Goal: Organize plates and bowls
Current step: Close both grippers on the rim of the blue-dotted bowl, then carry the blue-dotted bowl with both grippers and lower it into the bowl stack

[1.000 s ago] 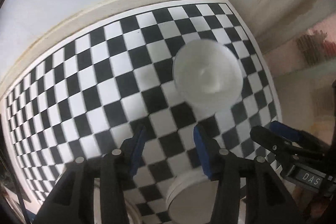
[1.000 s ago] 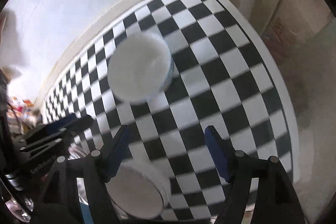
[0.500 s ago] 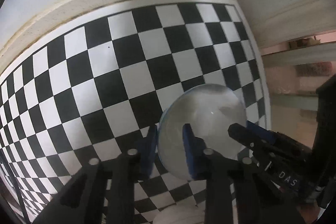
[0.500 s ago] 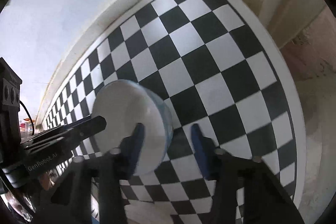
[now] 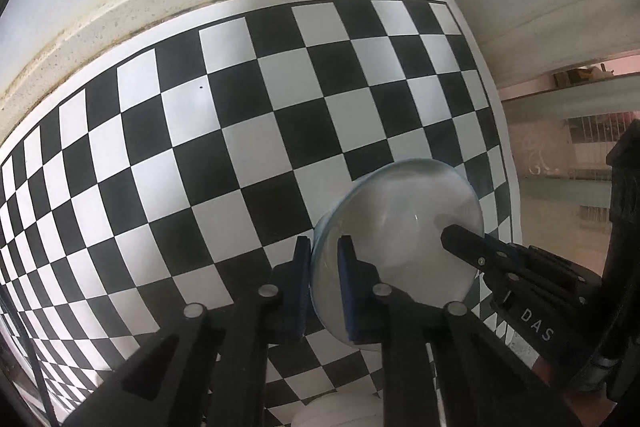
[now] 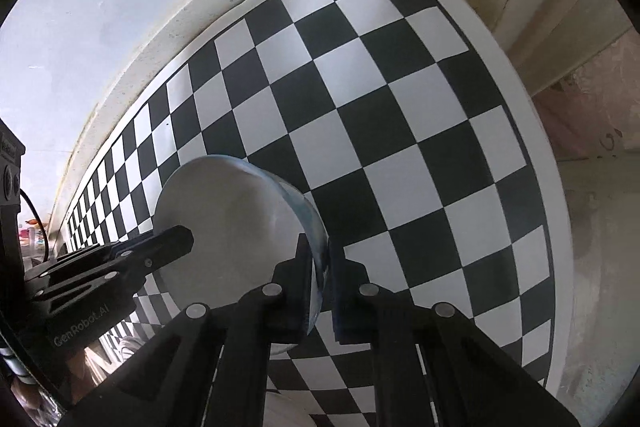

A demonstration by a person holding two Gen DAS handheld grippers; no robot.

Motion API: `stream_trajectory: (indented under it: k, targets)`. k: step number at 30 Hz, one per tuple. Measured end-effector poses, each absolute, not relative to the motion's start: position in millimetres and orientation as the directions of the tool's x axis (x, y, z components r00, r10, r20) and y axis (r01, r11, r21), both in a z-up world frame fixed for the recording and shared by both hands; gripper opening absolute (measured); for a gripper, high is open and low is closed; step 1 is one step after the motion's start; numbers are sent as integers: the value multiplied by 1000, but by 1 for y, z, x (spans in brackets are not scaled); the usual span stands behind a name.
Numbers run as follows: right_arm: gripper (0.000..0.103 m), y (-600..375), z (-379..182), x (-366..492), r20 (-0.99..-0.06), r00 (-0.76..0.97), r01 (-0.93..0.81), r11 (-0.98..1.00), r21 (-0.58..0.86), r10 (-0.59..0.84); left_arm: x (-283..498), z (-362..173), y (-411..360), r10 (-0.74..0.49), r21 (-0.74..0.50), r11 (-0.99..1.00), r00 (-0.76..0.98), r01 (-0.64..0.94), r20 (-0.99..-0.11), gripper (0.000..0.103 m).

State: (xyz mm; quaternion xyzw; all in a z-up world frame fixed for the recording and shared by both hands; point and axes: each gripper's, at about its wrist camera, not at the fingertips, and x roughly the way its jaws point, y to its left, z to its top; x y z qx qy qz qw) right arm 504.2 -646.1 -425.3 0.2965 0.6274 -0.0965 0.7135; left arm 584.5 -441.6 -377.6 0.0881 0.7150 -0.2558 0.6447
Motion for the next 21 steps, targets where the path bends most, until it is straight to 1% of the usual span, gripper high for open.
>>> stream_trajectory:
  k: [10,21]
  targets:
    - [9,-637,-391,489,-947,234,496,811,311,220,570,-340,-439,-236,-260,840,-112,475,-965,11]
    - [8,-603,-333,438,-936,296,452,834,315,193,531,-283,-408,-275,-259,818,-46,513,-960,11]
